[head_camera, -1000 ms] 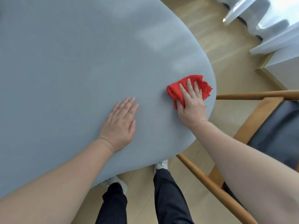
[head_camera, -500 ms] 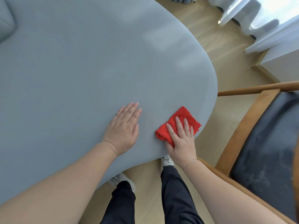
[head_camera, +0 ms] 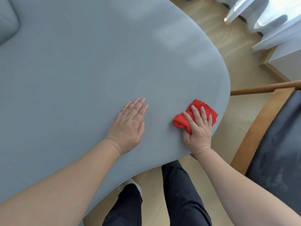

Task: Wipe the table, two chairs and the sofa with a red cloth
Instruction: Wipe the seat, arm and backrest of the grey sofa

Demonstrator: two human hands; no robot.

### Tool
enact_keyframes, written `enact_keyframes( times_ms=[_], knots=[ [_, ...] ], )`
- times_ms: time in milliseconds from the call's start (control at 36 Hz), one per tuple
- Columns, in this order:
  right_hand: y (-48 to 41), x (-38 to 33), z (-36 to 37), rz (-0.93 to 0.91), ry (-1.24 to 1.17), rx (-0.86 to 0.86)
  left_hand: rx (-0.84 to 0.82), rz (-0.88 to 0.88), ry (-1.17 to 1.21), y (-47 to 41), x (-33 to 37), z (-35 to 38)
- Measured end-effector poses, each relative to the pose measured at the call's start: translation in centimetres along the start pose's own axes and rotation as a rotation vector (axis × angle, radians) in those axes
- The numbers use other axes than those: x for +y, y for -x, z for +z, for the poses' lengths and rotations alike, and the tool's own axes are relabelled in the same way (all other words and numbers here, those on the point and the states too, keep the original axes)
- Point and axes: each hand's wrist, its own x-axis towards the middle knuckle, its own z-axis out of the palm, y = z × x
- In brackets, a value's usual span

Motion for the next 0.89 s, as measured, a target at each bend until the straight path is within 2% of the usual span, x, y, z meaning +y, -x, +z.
enact_keyframes(
  times_ms=[306, 639, 778, 889],
  knots=[
    [-7.8, 2.1, -1.4, 0.119, -0.020, -0.020, 0.008, -0.056, -0.039, -3.6, -0.1, -0.4],
    [-28.1, 0.2, -1.3, 0.209, 0.059, -0.006, 0.028, -0.179, -0.053, -4.4, -1.8, 0.2],
    [-27.8, -0.1, -0.9, 0.152, 0.076, 0.028, 0.022, -0.213, -0.051, -4.0, -2.5, 0.2],
    [-26.3, -0.2, -1.6, 0.060, 0.083, -0.019, 0.009, -0.226, -0.057, -3.5, -2.8, -0.3]
  ],
)
